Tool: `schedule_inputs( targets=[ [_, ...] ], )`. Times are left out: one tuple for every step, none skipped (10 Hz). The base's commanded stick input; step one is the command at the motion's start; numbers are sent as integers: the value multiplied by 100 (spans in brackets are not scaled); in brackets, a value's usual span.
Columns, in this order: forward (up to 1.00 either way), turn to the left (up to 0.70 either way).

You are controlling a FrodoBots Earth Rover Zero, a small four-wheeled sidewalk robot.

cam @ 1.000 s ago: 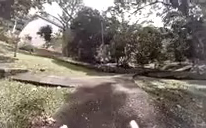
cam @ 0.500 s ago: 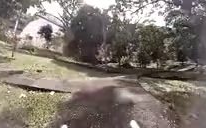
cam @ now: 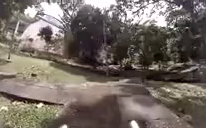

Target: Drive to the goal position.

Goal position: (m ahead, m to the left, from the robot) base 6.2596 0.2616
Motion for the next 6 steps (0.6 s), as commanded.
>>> schedule_inputs(
  targets=[
    [85, -34],
    [85, -34],
    [85, -34],
    [85, -34],
    [85, -34],
    [85, -34]
  ],
)
